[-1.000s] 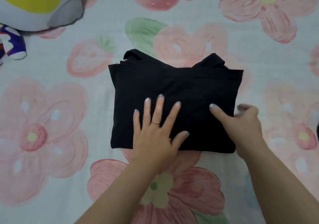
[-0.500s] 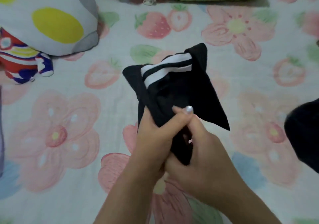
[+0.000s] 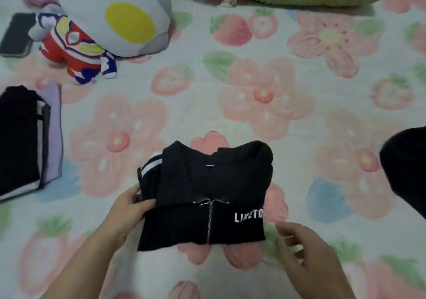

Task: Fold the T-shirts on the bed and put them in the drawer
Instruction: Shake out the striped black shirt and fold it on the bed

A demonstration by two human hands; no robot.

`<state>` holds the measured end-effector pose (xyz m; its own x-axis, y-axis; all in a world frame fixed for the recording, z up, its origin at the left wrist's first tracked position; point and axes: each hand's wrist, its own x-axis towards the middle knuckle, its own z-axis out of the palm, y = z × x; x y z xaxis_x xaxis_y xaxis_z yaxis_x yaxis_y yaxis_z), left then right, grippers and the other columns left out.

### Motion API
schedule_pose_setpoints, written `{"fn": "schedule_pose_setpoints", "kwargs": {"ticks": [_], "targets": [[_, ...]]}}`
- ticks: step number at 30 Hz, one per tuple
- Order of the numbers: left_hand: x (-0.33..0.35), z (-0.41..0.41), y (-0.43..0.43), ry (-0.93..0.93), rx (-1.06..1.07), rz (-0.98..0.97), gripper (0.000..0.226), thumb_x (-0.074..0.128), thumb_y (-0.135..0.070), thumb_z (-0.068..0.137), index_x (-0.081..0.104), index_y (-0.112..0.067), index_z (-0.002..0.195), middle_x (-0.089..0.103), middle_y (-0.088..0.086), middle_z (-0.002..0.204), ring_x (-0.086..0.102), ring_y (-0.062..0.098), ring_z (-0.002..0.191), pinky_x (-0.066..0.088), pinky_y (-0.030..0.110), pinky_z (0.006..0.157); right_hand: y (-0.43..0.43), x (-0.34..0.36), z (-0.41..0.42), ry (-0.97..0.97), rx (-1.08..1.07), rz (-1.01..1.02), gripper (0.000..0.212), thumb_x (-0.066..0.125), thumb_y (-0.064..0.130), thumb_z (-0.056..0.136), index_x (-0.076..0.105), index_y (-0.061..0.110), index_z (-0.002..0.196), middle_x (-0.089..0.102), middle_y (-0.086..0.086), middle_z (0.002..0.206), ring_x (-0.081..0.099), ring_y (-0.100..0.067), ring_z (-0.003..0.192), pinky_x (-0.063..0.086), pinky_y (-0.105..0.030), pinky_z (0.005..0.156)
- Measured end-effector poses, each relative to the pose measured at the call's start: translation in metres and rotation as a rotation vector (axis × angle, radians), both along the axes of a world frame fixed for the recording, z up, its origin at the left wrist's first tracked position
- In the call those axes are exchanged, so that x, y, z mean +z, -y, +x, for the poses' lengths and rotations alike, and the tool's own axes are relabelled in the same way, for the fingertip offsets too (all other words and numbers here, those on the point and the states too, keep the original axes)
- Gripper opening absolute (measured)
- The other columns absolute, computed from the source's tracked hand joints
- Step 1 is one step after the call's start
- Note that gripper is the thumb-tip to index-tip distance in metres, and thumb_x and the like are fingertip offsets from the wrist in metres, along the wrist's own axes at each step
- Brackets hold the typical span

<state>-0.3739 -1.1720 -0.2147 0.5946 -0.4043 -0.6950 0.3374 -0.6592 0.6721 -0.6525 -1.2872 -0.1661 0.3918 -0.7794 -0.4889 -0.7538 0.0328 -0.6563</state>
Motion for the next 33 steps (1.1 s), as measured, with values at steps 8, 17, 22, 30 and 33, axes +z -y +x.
{"fn": "schedule_pose_setpoints", "kwargs": {"ticks": [8, 17, 22, 30, 33], "targets": [[-0.026, -0.019, -0.005, 0.269, 0.234, 0.050, 0.015, 0.057, -0.031, 0.088, 0.064, -0.018, 0.085, 0.061, -0.002, 0.078, 0.058, 0.019, 0.076, 0.048, 0.034, 0.076, 0.038, -0.062, 0.034, 0.139, -0.441, 0.337, 0.006, 0.060, 0.020, 0.086, 0.062, 0.015, 0.081, 0.066, -0.004, 0.083, 0.063, -0.017, 0.073, 0.054, -0.035, 0.072], [-0.024, 0.018, 0.062, 0.809, 0.001, 0.111, 0.043, 0.059, -0.034, 0.085, 0.052, -0.012, 0.121, 0.056, 0.011, 0.116, 0.051, 0.027, 0.110, 0.038, 0.029, 0.084, 0.094, -0.078, 0.095, 0.242, -0.762, 0.544, 0.023, 0.066, 0.031, 0.084, 0.057, 0.010, 0.083, 0.057, -0.002, 0.079, 0.053, -0.012, 0.064, 0.045, -0.021, 0.055], [-0.032, 0.040, 0.102, 0.600, -0.487, 0.438, 0.051, 0.058, -0.054, 0.078, 0.055, -0.021, 0.117, 0.058, 0.002, 0.122, 0.046, 0.030, 0.119, 0.028, 0.039, 0.095, 0.110, -0.083, 0.100, 0.223, -0.492, 0.363, 0.044, 0.069, 0.034, 0.080, 0.054, 0.018, 0.118, 0.060, -0.003, 0.116, 0.061, -0.018, 0.091, 0.052, -0.030, 0.070], [-0.029, 0.046, 0.082, 1.011, -0.292, 0.107, 0.018, 0.048, -0.031, 0.091, 0.042, -0.015, 0.085, 0.049, 0.003, 0.077, 0.043, 0.025, 0.074, 0.026, 0.032, 0.067, 0.124, -0.079, 0.113, -0.091, -0.053, -0.160, 0.017, 0.056, 0.032, 0.080, 0.056, 0.015, 0.080, 0.059, 0.000, 0.075, 0.057, -0.025, 0.080, 0.046, -0.033, 0.066], [-0.042, 0.041, 0.068, 0.971, -0.229, 0.043, 0.022, 0.048, -0.032, 0.094, 0.048, -0.010, 0.092, 0.050, 0.002, 0.077, 0.046, 0.024, 0.073, 0.029, 0.031, 0.064, 0.125, -0.089, 0.125, -0.170, -0.030, -0.196, 0.023, 0.050, 0.036, 0.083, 0.048, 0.015, 0.075, 0.051, 0.002, 0.069, 0.051, -0.024, 0.075, 0.034, -0.029, 0.053]]}}
